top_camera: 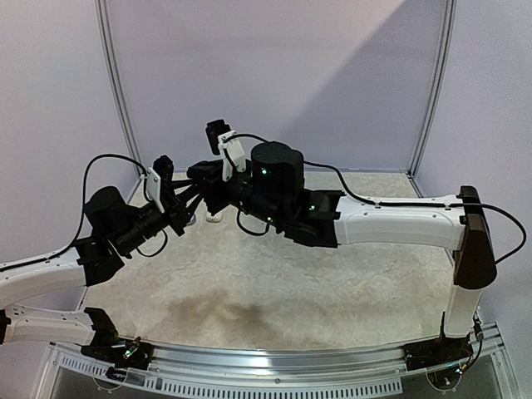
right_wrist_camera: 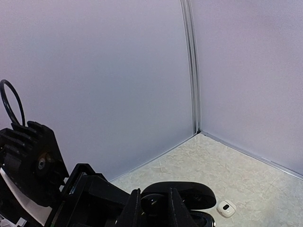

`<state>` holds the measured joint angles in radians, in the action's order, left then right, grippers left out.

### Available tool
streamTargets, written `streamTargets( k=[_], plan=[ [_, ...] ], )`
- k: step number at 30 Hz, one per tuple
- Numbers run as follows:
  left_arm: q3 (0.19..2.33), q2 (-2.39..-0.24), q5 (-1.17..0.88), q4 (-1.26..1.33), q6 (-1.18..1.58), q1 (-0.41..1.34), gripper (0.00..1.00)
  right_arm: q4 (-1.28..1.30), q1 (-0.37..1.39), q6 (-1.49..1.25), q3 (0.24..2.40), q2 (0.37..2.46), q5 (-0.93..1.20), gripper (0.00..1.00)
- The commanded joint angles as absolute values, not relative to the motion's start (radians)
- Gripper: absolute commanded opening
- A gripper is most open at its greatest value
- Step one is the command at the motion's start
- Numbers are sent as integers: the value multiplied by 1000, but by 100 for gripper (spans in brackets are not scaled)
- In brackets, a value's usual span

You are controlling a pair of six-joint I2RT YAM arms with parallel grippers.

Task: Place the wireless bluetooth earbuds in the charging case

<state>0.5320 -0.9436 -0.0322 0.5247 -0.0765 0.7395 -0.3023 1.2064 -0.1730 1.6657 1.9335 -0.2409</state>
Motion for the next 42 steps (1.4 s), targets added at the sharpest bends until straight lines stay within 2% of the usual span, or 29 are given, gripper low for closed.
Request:
streamTargets(
  k=[1,2,7,11,14,19,42],
  plan=[
    [548,-943,-27,550,-53,753,0,-305,1210,-148,1631,1949,-275,0],
    [548,-942,-25,549,-51,753,0,-300,1210,-147,1631,1953,-276,1],
    [548,-944,-19,548,-60,753,0,-275,1211,-155,1632,1969,-262,18],
    [547,-946,-19,548,-67,753,0,-257,1210,-156,1643,1979,-254,27],
    [546,-945,-21,542,-68,752,0,-250,1210,-152,1644,1979,-257,27],
    [546,-945,-45,530,-65,753,0,-239,1210,-149,1651,1975,-287,22],
    [549,-938,-95,483,34,752,0,-69,1212,-129,1730,1990,-354,28]
  ],
)
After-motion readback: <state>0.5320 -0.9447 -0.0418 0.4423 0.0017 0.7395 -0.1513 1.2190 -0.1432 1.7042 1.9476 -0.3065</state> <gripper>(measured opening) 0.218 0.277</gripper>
